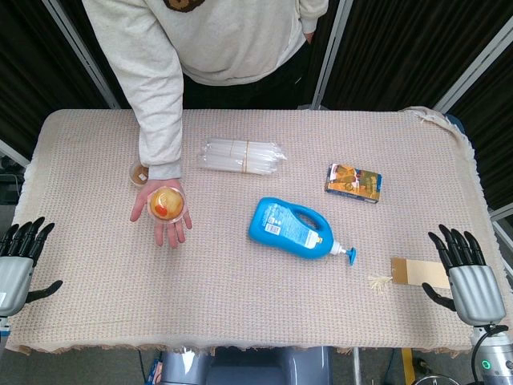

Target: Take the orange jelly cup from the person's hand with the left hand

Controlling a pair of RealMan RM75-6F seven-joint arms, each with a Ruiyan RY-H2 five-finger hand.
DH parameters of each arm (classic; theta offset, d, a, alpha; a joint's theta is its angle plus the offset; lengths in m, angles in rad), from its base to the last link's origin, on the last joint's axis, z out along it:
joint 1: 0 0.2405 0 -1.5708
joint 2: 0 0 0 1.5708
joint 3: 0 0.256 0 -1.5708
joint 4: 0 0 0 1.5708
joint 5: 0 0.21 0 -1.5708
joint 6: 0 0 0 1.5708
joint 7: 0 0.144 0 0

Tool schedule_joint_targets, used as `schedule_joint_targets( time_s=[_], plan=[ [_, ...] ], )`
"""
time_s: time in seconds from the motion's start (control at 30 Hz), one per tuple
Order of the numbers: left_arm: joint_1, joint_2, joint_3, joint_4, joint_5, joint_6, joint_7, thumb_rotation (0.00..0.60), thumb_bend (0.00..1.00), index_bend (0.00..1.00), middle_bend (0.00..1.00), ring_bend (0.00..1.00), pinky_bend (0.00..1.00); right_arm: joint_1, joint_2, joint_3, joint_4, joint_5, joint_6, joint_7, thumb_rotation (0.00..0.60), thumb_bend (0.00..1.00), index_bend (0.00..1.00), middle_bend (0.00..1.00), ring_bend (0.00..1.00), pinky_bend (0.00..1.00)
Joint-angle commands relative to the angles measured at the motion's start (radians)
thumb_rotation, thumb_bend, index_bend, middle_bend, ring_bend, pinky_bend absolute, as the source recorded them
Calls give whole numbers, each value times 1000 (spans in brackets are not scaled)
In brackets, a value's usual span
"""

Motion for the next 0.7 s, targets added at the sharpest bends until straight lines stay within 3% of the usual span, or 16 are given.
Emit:
schedule_joint_targets(
  time_s=[0.03,0.7],
  plan=[
    [0,1,3,0,1,-2,0,600,134,0,0,0,0,0,0,0,0,0,1,-2,600,111,80,0,0,0],
    [-4,6,7,-4,-9,-23,3,600,133,0,0,0,0,1,-3,0,6,-5,4,-23,600,112,81,0,0,0]
  ],
)
